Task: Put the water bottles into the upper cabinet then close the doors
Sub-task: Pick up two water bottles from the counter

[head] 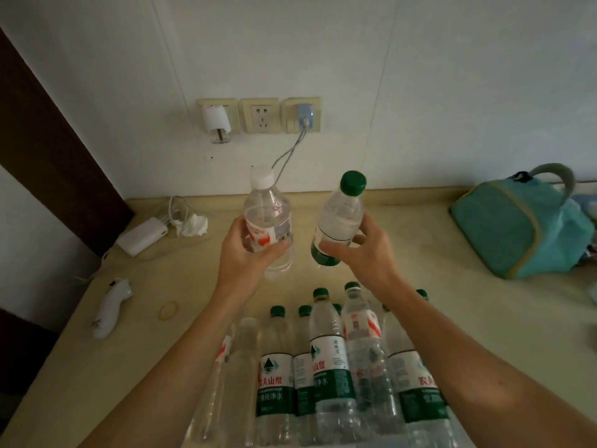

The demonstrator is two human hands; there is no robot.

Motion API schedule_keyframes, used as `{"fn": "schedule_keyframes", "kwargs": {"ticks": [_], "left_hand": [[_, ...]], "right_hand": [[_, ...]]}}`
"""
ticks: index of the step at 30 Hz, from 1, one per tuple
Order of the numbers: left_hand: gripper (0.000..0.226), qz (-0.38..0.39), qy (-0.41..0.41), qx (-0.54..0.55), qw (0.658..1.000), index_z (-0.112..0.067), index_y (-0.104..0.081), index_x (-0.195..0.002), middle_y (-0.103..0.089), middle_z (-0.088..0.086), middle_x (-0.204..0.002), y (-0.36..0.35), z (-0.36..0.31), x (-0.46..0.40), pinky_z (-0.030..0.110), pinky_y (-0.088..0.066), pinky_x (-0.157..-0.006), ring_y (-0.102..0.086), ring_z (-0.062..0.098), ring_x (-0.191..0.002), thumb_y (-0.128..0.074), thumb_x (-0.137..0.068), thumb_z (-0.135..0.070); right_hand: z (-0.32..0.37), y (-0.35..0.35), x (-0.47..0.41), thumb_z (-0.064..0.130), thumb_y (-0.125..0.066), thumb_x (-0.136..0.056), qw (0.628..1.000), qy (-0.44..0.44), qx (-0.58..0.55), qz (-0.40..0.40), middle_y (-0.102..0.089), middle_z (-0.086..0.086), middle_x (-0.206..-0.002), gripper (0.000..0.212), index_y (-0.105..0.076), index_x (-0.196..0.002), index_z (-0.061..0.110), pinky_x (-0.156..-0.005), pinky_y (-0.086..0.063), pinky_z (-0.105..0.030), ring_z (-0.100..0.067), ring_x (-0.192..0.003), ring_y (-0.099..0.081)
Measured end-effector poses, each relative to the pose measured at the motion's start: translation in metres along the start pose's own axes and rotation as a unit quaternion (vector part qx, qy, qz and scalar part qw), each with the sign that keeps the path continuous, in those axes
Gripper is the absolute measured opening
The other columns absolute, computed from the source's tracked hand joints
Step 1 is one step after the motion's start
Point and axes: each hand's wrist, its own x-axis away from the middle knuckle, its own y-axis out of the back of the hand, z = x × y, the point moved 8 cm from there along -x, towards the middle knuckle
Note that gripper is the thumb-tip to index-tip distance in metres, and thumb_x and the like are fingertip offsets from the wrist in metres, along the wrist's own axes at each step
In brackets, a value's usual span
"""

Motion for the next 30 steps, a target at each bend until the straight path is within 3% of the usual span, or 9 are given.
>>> {"fn": "schedule_keyframes", "kwargs": {"ticks": [3, 8, 11, 15, 19, 22, 26, 30], "left_hand": [[0.06, -0.002, -0.061, 0.032, 0.998, -0.041, -0.058, -0.124, -0.07, -0.022, -0.112, -0.014, -0.066, 0.018, 0.011, -0.055, -0.072, -0.067, -0.002, -0.101, -0.087, -0.071, -0.041], [0.05, 0.0, -0.162, 0.101, 0.982, -0.038, -0.064, -0.118, -0.073, -0.009, -0.112, -0.051, -0.19, 0.058, 0.042, -0.058, -0.087, -0.07, 0.013, -0.103, -0.086, -0.073, -0.037], [0.054, 0.015, -0.218, 0.136, 0.966, -0.032, -0.063, -0.123, -0.073, -0.006, -0.116, -0.069, -0.267, 0.08, 0.049, -0.057, -0.091, -0.07, 0.017, -0.107, -0.086, -0.075, -0.036], [0.053, 0.01, -0.276, 0.172, 0.946, -0.029, -0.066, -0.117, -0.074, -0.008, -0.111, -0.077, -0.361, 0.103, 0.048, -0.058, -0.092, -0.071, 0.016, -0.104, -0.086, -0.068, -0.037], [0.054, -0.006, -0.329, 0.171, 0.929, -0.032, -0.068, -0.113, -0.074, -0.009, -0.109, -0.073, -0.447, 0.111, 0.05, -0.057, -0.093, -0.071, 0.017, -0.104, -0.086, -0.064, -0.043], [0.051, -0.028, -0.353, 0.157, 0.922, -0.033, -0.068, -0.108, -0.075, -0.011, -0.104, -0.07, -0.502, 0.102, 0.049, -0.057, -0.091, -0.072, 0.015, -0.099, -0.087, -0.062, -0.045], [0.043, -0.054, -0.368, 0.124, 0.92, -0.035, -0.067, -0.108, -0.073, -0.017, -0.096, -0.071, -0.55, 0.075, 0.027, -0.052, -0.076, -0.069, -0.001, -0.084, -0.087, -0.07, -0.04], [0.045, -0.048, -0.362, 0.095, 0.926, -0.031, -0.066, -0.113, -0.071, -0.015, -0.099, -0.081, -0.574, 0.041, 0.023, -0.05, -0.075, -0.066, 0.001, -0.088, -0.087, -0.074, -0.033]], "right_hand": [[0.047, 0.045, 0.024, 0.032, -0.088, -0.073, 0.999, 0.045, -0.018, -0.018, -0.069, 0.011, -0.118, 0.065, -0.057, -0.129, 0.026, -0.089, -0.059, -0.035, -0.01, -0.107, -0.067], [0.146, 0.128, 0.074, 0.035, -0.087, -0.075, 0.986, 0.158, -0.03, -0.054, -0.068, 0.021, -0.115, 0.059, -0.058, -0.127, 0.034, -0.076, -0.054, -0.012, 0.003, -0.102, -0.065], [0.211, 0.176, 0.099, 0.038, -0.086, -0.072, 0.971, 0.221, -0.038, -0.078, -0.067, 0.029, -0.11, 0.052, -0.058, -0.115, 0.044, -0.071, -0.049, -0.004, 0.009, -0.099, -0.064], [0.292, 0.229, 0.121, 0.036, -0.087, -0.069, 0.949, 0.291, -0.057, -0.109, -0.074, 0.014, -0.105, 0.048, -0.064, -0.11, 0.034, -0.075, -0.057, -0.019, -0.005, -0.096, -0.071], [0.366, 0.27, 0.125, 0.031, -0.087, -0.07, 0.925, 0.342, -0.077, -0.148, -0.076, 0.011, -0.099, 0.038, -0.068, -0.103, 0.031, -0.078, -0.06, -0.03, -0.009, -0.092, -0.073], [0.418, 0.291, 0.116, 0.026, -0.087, -0.072, 0.906, 0.373, -0.088, -0.179, -0.076, 0.013, -0.093, 0.034, -0.069, -0.102, 0.03, -0.072, -0.06, -0.025, -0.005, -0.086, -0.073], [0.47, 0.308, 0.089, 0.03, -0.088, -0.072, 0.9, 0.379, -0.078, -0.2, -0.075, 0.018, -0.086, 0.032, -0.068, -0.097, 0.032, -0.062, -0.053, -0.016, 0.004, -0.078, -0.07], [0.494, 0.313, 0.046, 0.029, -0.087, -0.075, 0.913, 0.35, -0.064, -0.2, -0.074, 0.012, -0.091, 0.033, -0.069, -0.102, 0.028, -0.072, -0.053, -0.027, -0.004, -0.082, -0.07]]}}
